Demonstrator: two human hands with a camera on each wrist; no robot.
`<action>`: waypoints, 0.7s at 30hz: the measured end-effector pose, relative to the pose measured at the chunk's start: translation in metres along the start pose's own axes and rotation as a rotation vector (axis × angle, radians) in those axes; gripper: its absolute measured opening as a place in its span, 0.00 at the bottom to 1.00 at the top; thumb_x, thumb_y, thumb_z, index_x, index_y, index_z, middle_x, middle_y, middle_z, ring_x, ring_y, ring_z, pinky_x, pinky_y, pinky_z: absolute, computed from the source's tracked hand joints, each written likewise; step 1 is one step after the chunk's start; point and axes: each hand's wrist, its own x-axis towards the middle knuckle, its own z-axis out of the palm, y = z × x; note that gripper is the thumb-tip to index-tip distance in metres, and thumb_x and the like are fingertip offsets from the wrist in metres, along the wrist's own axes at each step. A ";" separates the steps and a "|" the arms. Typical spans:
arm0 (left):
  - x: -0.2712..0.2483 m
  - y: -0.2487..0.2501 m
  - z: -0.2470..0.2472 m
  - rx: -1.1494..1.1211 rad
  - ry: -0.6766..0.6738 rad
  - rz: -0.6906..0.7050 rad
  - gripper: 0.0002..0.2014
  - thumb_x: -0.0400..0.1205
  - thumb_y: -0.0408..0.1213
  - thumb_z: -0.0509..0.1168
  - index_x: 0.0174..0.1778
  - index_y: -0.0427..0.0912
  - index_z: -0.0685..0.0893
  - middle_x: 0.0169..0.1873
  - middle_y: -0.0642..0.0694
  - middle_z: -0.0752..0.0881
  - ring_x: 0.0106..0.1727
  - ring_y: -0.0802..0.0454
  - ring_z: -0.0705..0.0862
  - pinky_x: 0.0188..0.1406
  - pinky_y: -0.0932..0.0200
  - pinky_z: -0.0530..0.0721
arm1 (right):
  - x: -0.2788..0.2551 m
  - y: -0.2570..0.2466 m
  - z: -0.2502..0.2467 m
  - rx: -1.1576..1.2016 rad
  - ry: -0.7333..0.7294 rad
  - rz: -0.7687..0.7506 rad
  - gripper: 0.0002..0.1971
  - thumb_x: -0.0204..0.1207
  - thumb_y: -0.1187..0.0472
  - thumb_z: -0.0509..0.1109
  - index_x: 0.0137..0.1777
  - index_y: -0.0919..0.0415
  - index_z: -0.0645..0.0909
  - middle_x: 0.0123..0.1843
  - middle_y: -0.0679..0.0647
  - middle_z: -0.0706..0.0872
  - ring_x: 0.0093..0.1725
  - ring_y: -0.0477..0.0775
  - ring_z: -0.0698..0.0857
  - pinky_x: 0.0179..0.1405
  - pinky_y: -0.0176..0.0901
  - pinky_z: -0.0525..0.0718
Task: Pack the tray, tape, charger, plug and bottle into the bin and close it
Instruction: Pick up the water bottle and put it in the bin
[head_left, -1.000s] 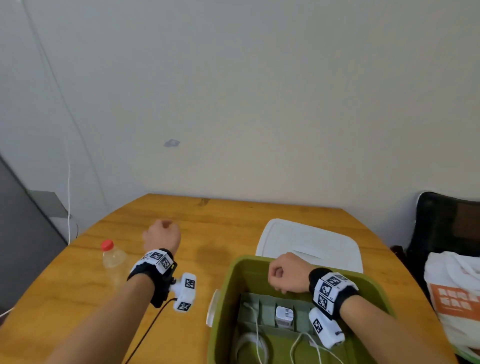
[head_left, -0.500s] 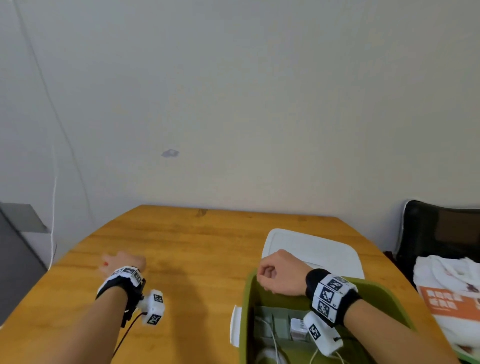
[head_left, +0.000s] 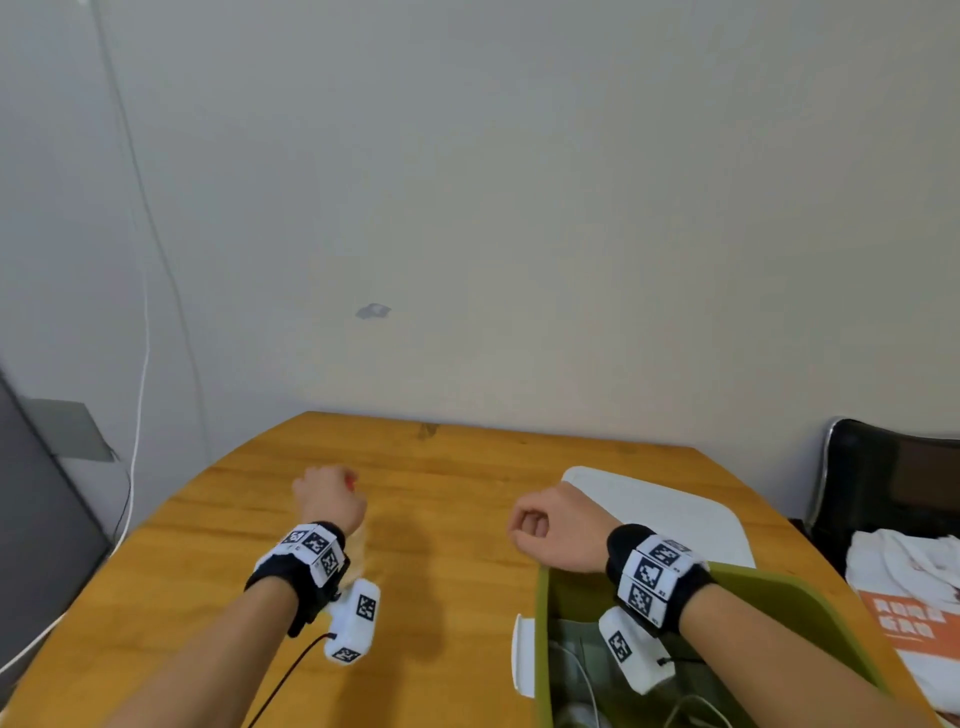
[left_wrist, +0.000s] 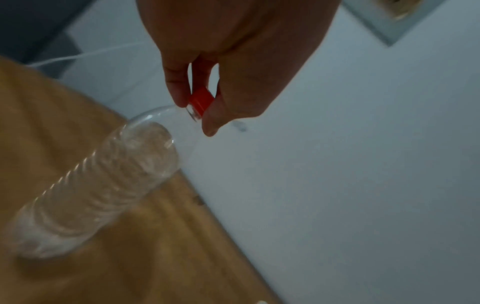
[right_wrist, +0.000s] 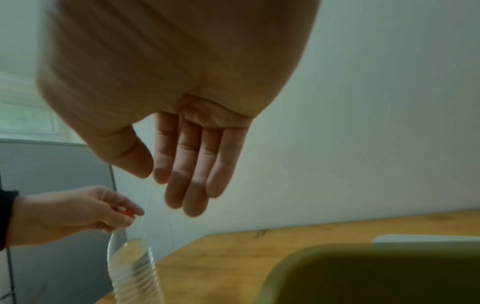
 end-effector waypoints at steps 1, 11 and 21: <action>-0.006 0.015 -0.009 -0.036 0.013 0.082 0.16 0.74 0.30 0.65 0.56 0.44 0.90 0.54 0.44 0.90 0.62 0.41 0.83 0.67 0.52 0.76 | 0.001 0.000 -0.002 0.020 0.042 -0.011 0.06 0.75 0.58 0.73 0.48 0.54 0.90 0.41 0.48 0.91 0.39 0.42 0.86 0.43 0.39 0.87; -0.103 0.175 -0.088 -0.441 -0.210 0.602 0.11 0.71 0.34 0.78 0.49 0.46 0.92 0.44 0.53 0.90 0.42 0.58 0.84 0.44 0.66 0.81 | -0.014 -0.025 -0.054 0.163 0.122 -0.038 0.56 0.59 0.41 0.88 0.84 0.46 0.59 0.74 0.40 0.77 0.71 0.37 0.77 0.66 0.35 0.76; -0.173 0.251 -0.043 -0.663 -0.508 0.581 0.12 0.73 0.34 0.79 0.51 0.42 0.91 0.37 0.52 0.90 0.33 0.63 0.85 0.36 0.68 0.82 | -0.121 0.020 -0.101 0.285 0.096 0.007 0.36 0.67 0.56 0.87 0.71 0.42 0.71 0.61 0.35 0.83 0.60 0.28 0.82 0.57 0.24 0.78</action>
